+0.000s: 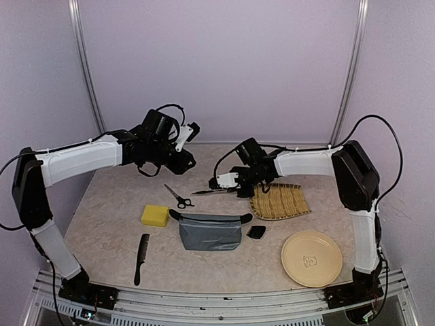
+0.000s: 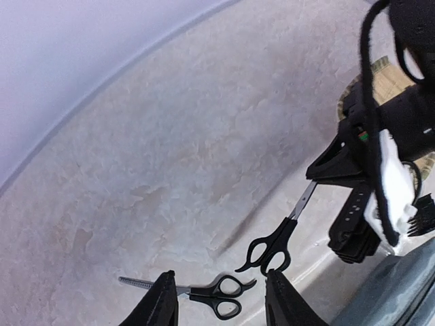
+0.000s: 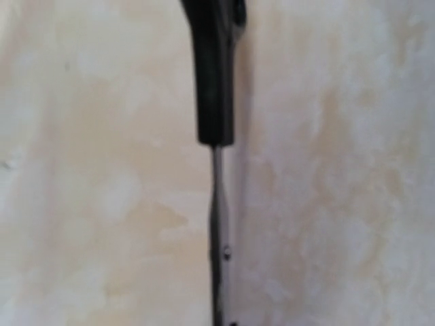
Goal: Sort the hair-cutting tools
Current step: Pick up the thinning scissors at the center of the board, then pass from the right arm to the left
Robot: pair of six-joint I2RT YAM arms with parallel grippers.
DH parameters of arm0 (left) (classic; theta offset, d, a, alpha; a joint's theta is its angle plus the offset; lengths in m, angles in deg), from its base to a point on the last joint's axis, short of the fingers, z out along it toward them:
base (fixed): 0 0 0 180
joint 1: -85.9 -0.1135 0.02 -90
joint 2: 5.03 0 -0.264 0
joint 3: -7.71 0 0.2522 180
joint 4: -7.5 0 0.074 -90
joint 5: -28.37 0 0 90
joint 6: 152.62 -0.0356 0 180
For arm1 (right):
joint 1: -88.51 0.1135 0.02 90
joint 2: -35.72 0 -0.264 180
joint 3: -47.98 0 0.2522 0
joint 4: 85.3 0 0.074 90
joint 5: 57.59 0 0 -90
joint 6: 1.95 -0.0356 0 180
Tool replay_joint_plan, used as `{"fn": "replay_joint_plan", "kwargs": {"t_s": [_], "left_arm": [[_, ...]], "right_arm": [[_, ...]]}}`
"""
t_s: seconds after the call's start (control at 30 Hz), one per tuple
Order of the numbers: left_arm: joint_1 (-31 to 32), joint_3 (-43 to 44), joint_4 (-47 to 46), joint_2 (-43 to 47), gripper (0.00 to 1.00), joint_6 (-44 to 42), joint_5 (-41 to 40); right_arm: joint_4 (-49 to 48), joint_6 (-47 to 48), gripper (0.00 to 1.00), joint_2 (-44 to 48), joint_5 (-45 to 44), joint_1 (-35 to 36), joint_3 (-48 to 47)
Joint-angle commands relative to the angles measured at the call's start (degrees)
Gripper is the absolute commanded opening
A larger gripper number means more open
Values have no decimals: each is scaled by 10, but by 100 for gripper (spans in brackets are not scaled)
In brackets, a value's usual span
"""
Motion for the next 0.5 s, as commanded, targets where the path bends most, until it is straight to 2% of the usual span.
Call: {"fn": "replay_joint_plan", "kwargs": {"t_s": [0.0, 0.2, 0.47], "left_arm": [[49, -33, -17, 73, 43, -17, -46], [117, -45, 29, 133, 33, -51, -51], [144, 16, 150, 113, 37, -30, 3]], "right_arm": [[41, -57, 0, 58, 44, -7, -1], [123, -90, 0, 103, 99, -9, -19], [266, -86, 0, 173, 181, -9, -23]]}}
